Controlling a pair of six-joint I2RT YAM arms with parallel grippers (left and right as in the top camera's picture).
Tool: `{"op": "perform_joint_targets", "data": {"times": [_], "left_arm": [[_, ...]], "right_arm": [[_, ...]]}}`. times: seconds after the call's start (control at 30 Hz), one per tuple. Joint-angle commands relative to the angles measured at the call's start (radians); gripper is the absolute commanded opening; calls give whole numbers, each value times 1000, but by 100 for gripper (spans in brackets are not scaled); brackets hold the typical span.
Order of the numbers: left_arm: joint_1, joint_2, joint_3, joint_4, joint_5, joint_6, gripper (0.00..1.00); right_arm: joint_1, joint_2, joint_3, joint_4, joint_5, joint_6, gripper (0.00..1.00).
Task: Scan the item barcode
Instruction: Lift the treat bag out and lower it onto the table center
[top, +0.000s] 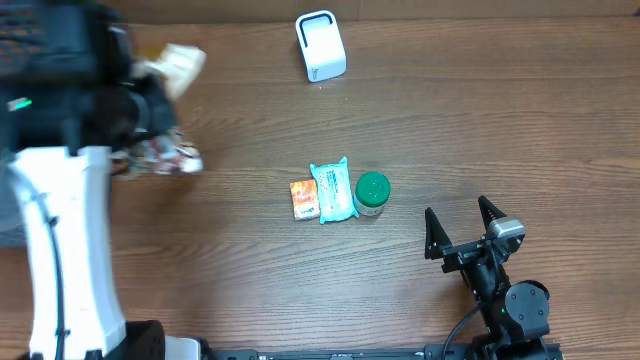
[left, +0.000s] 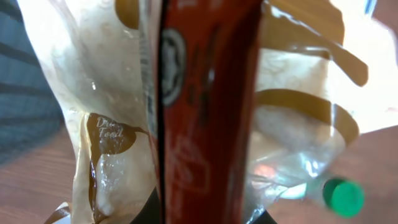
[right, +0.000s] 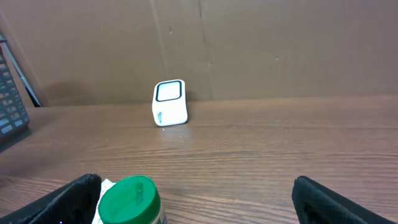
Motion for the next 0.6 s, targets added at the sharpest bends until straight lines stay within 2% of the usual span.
{"op": "perform_joint_targets", "data": {"times": [0.0, 0.33, 0.57], "left_arm": [[-84, 5, -147, 43, -84, -67, 4], [-254, 11, -642, 410, -123, -146, 4], [-295, 59, -864, 620, -123, -154, 4]], "right_arm": [[-5, -9, -10, 6, -2, 0, 100], [-5, -9, -10, 6, -2, 0, 100], [-5, -9, -10, 6, -2, 0, 100]]}}
